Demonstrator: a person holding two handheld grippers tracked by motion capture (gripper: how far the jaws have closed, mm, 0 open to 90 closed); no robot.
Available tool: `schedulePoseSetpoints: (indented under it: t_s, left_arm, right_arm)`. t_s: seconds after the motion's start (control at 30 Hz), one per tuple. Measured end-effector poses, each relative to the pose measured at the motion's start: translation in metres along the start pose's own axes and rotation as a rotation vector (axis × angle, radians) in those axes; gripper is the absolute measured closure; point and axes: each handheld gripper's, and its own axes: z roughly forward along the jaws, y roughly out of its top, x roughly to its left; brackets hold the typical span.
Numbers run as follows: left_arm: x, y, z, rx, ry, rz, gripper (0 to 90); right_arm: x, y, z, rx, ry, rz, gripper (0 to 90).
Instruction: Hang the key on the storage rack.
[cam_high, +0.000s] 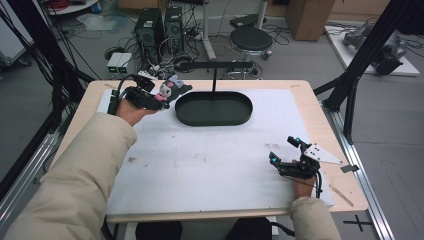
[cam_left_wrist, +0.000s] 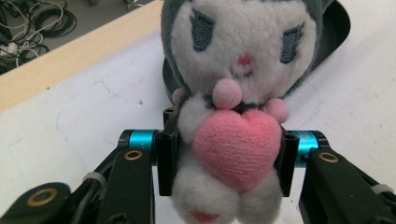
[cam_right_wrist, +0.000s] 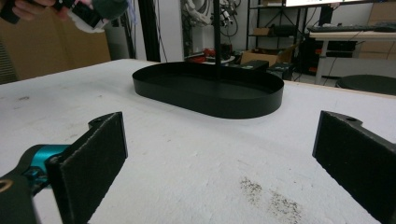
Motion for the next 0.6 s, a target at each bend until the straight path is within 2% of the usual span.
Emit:
schedulePoseSetpoints:
  t_s: [0.1,0.13,0.2,0.53,0.6]
  left_arm:
    - [0.000,0.007,-0.003,-0.010,0.004,-0.011,56.3]
    - [0.000,0.011,-0.004,-0.019,-0.004,-0.026,56.3]
    - [0.000,0.013,-0.005,-0.024,-0.006,-0.026,56.3]
    - [-0.005,0.043,-0.005,-0.013,0.026,-0.043,56.3]
    - [-0.006,0.047,-0.004,-0.017,0.019,-0.053,56.3]
  right_arm:
    - [0.000,0.000,0.000,0.001,0.000,0.000,2.2]
    - [0.000,0.000,0.000,0.000,0.000,0.000,2.2]
    - [0.000,0.000,0.000,0.001,-0.001,-0.002,2.2]
    - [0.000,0.000,0.000,0.002,0.002,-0.001,2.2]
    - [0.000,0.000,0.000,0.000,0.000,0.002,2.2]
